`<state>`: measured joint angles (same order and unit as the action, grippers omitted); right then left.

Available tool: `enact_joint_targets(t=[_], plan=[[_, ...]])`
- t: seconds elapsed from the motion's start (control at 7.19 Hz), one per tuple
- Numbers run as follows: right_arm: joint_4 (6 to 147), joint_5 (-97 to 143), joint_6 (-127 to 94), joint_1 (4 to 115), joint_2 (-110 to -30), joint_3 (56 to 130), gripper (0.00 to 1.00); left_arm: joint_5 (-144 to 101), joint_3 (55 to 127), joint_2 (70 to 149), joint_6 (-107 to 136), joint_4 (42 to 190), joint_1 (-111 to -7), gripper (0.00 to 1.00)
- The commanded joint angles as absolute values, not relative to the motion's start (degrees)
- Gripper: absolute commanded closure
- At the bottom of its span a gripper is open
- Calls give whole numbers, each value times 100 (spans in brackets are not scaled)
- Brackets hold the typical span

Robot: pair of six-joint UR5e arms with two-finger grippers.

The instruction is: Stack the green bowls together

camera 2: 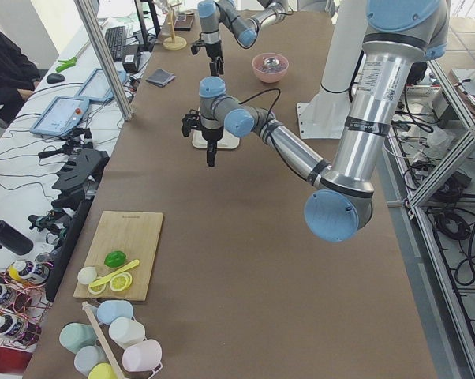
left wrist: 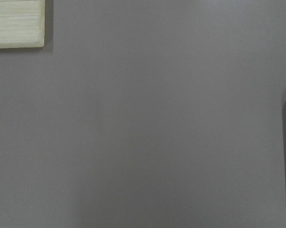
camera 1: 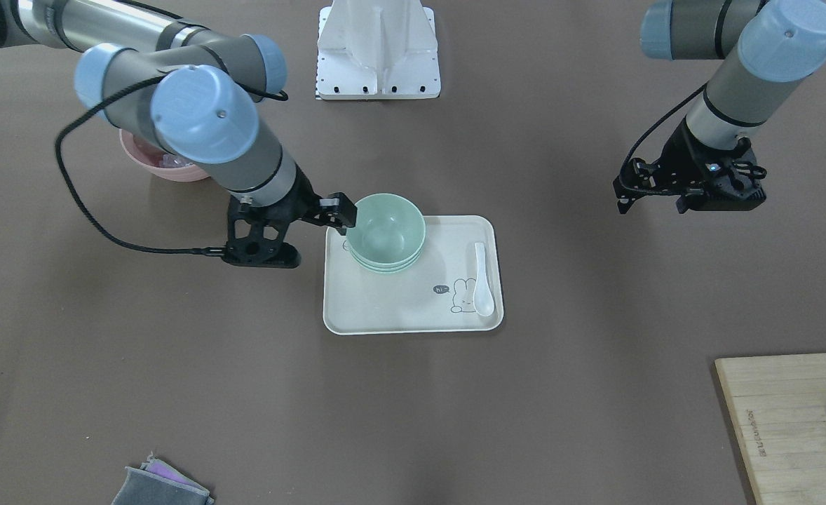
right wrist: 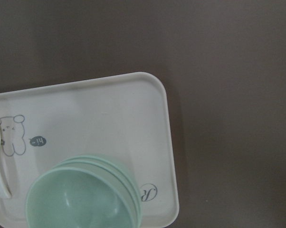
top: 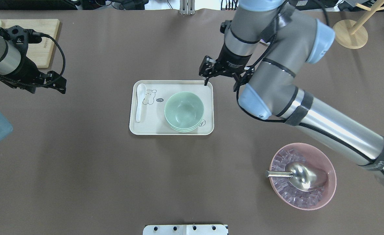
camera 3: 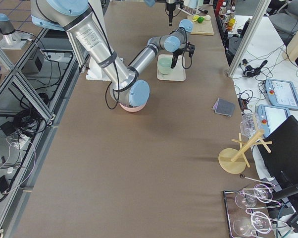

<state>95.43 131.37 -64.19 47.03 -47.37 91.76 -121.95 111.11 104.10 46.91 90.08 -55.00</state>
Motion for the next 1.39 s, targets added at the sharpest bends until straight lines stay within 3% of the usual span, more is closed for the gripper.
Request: enact_joint_targets(t=[0.0,0.28,0.7,0.97,1.25], plan=[[10087,13183,-5229,5611,-5499,9702,0,-12208,11109,10389,4650,9000,-5703,2],[10616,13166,-3306,6499,-6358,10036,0,-12434,11092,10301,4632,8983,-6071,2],[10556,13201,-903,7940,-7590,9660,0,-12603,10979,9286,4623,10196,-6441,2],[10538,13227,-133,8505,-8285,9607,0,-13100,10278,8668,4397,11421,-7107,2],[10303,13386,-53,8700,-8856,9624,0,-13587,9793,8421,2495,11146,-8055,2]])
